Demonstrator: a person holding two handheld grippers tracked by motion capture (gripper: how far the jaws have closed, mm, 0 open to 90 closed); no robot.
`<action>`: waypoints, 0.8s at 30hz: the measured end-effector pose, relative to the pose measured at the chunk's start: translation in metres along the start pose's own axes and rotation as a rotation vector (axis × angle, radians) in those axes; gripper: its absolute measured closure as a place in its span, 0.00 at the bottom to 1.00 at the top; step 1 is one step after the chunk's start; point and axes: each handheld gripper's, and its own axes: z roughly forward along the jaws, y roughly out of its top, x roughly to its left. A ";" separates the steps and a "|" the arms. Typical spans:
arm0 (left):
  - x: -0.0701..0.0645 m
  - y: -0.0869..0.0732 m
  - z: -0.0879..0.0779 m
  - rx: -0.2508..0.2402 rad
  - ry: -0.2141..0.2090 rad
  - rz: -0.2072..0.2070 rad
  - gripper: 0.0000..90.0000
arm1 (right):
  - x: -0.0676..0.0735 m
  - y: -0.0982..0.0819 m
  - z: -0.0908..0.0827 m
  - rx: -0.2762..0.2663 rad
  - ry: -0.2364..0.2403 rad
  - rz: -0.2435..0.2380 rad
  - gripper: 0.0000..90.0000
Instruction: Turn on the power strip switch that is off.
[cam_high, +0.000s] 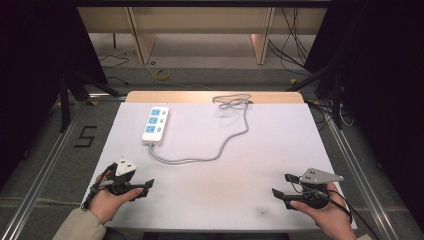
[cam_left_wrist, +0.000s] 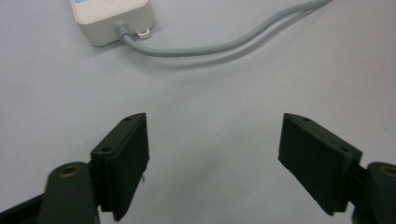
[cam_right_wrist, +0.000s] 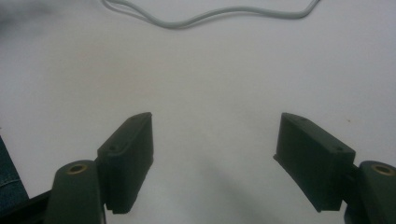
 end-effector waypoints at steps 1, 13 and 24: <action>0.001 0.000 -0.001 0.008 0.002 0.000 0.33 | 0.000 0.000 0.000 0.000 0.000 -0.002 0.31; 0.012 0.005 -0.016 0.005 0.048 -0.078 1.00 | 0.001 0.001 0.001 0.002 0.008 -0.005 0.31; 0.012 0.023 -0.002 0.002 0.050 -0.074 1.00 | 0.001 0.001 0.001 0.002 0.006 -0.005 0.31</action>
